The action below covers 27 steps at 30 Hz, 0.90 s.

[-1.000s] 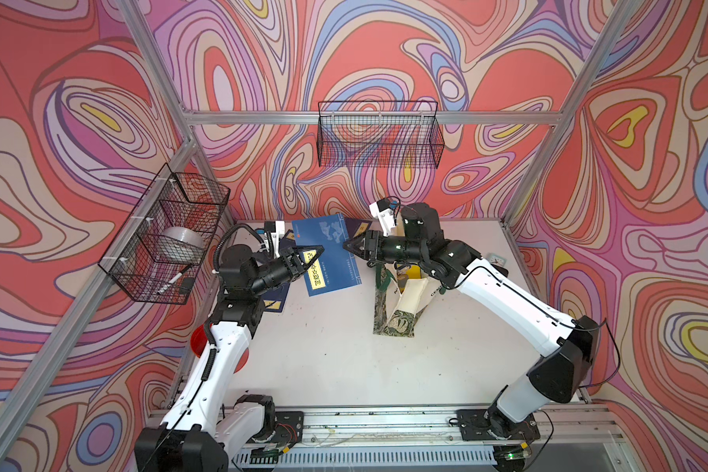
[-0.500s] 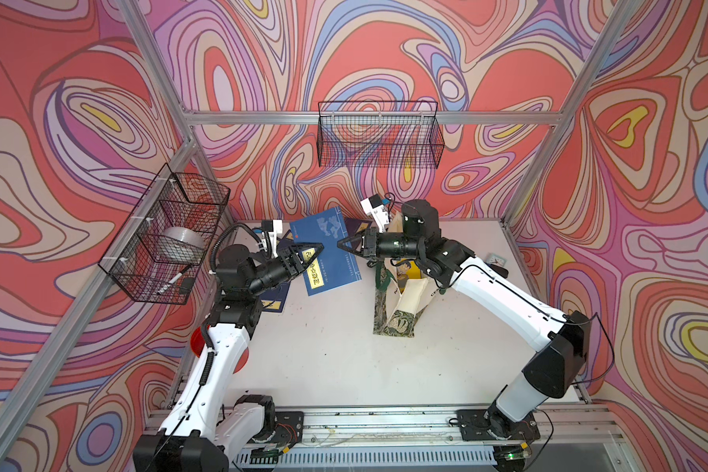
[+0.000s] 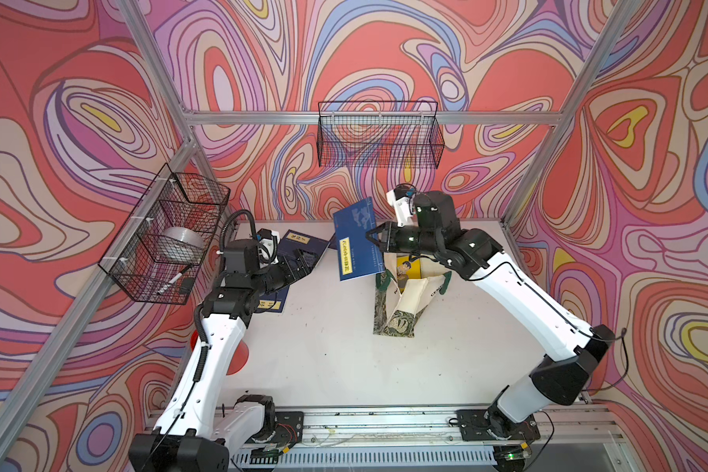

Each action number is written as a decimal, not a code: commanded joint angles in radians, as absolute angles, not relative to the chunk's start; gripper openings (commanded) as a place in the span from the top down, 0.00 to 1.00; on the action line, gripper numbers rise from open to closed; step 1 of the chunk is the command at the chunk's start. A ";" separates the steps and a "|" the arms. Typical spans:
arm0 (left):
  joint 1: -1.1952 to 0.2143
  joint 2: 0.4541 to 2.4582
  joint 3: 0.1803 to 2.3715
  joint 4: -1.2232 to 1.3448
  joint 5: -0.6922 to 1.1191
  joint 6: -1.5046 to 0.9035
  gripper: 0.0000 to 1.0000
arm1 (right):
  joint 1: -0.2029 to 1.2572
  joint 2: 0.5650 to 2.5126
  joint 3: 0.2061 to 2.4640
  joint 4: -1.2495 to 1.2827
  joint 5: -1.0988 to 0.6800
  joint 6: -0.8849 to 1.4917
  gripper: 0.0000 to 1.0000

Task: Put the books into the canvas bag
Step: Pick up the book from the center of the board, then place the book in the canvas bag.

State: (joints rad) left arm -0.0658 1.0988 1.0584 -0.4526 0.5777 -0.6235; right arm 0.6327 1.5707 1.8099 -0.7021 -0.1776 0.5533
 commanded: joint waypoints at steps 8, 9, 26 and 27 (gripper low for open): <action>-0.325 1.292 1.177 -0.434 0.444 -0.514 0.00 | 0.471 1.510 1.860 -0.999 0.155 0.465 1.00; -0.339 1.310 1.190 -0.417 0.445 -0.516 0.00 | 0.468 1.515 1.861 -1.006 0.173 0.463 1.00; -0.526 1.681 1.384 -0.112 0.521 -0.707 0.30 | 0.371 1.672 1.819 -0.898 -0.072 0.450 1.00; -0.529 1.702 1.397 -0.112 0.521 -0.709 0.30 | 0.359 1.683 1.819 -0.901 -0.092 0.452 1.00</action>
State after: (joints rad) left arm -0.5194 1.6588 1.3548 -0.1768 0.5072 -0.6670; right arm 0.3893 1.6604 1.8126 -0.9318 -0.0029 0.4534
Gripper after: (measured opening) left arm 0.701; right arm 0.116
